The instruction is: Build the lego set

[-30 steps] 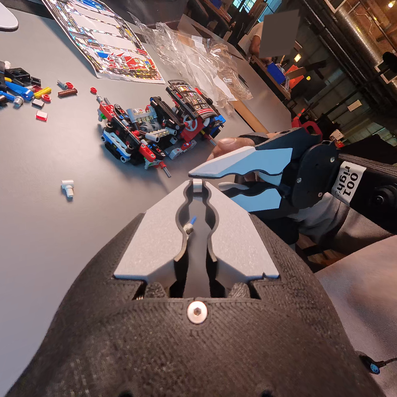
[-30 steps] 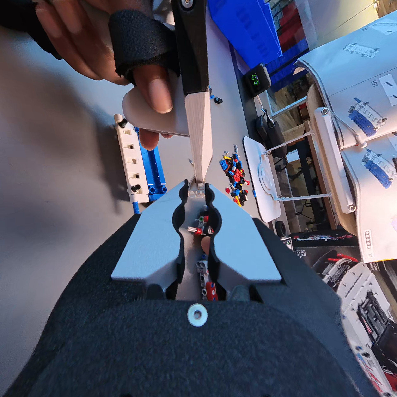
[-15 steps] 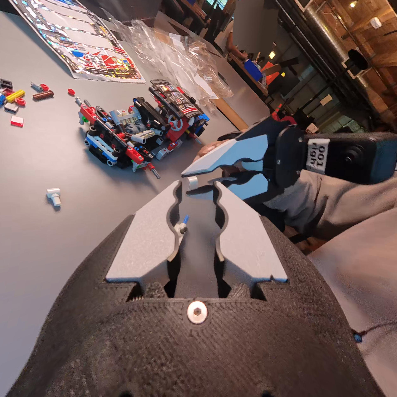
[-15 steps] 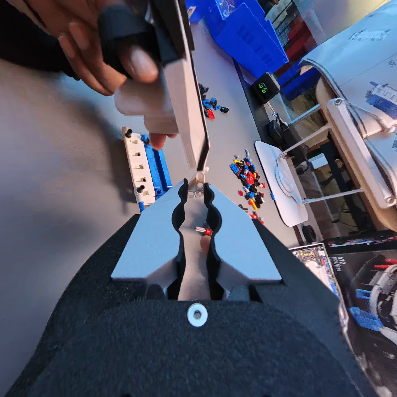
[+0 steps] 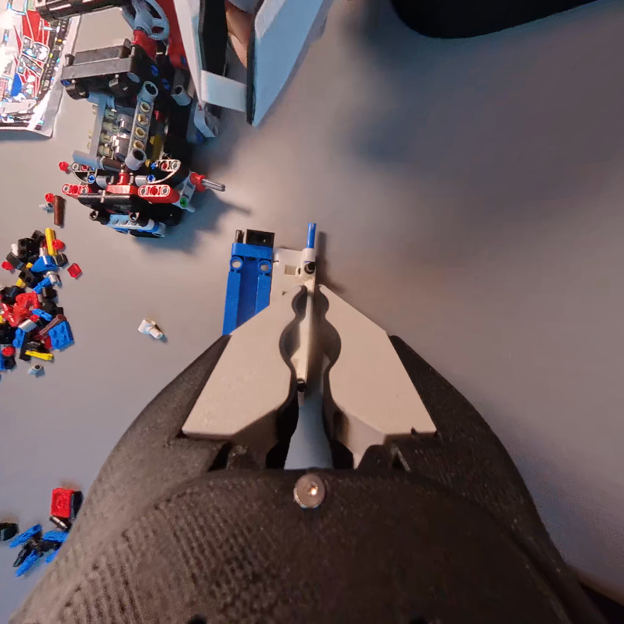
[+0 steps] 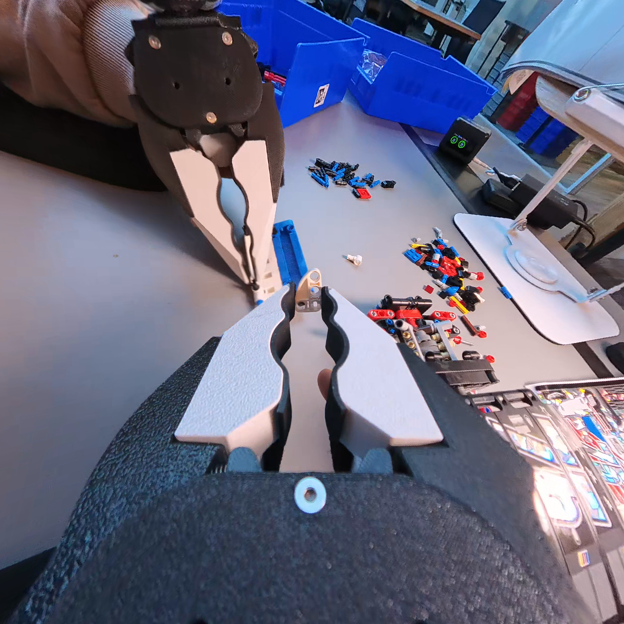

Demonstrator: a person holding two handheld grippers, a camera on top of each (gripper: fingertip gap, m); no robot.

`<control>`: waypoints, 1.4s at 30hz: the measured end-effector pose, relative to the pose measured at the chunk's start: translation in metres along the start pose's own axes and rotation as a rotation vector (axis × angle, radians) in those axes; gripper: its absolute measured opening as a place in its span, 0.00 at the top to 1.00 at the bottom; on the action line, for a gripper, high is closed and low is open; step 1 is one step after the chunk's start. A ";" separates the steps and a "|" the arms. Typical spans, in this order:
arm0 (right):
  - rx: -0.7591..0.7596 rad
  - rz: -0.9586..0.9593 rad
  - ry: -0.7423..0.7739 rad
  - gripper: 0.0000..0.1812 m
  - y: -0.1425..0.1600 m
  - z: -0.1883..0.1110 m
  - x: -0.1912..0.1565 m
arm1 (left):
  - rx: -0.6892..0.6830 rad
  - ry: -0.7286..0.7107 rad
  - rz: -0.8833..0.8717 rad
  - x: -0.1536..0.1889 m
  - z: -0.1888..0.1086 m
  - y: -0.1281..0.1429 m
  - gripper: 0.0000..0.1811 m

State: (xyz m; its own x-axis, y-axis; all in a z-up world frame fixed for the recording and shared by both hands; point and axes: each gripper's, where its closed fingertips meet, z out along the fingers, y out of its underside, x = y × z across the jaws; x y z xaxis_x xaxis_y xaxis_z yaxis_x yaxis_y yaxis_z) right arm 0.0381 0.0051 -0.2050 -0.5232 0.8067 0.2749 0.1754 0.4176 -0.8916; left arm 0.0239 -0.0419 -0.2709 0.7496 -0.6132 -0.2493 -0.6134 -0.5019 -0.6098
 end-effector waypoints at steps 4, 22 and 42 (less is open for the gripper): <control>0.002 0.000 -0.019 0.93 -0.001 0.001 -0.005 | 0.027 -0.012 0.066 -0.007 0.003 -0.001 1.00; 0.190 0.089 -0.204 0.93 -0.038 -0.015 -0.033 | 0.729 0.485 -0.446 -0.002 -0.066 -0.078 1.00; 0.184 0.102 -0.290 0.93 -0.037 -0.004 -0.058 | 0.538 0.439 -0.364 0.036 -0.039 -0.067 0.98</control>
State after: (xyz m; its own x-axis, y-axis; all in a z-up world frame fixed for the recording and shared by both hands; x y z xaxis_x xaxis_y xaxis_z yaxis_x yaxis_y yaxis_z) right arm 0.0655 -0.0551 -0.1867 -0.7301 0.6772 0.0911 0.0999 0.2377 -0.9662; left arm 0.0825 -0.0544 -0.2094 0.6448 -0.7079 0.2882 -0.0590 -0.4221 -0.9046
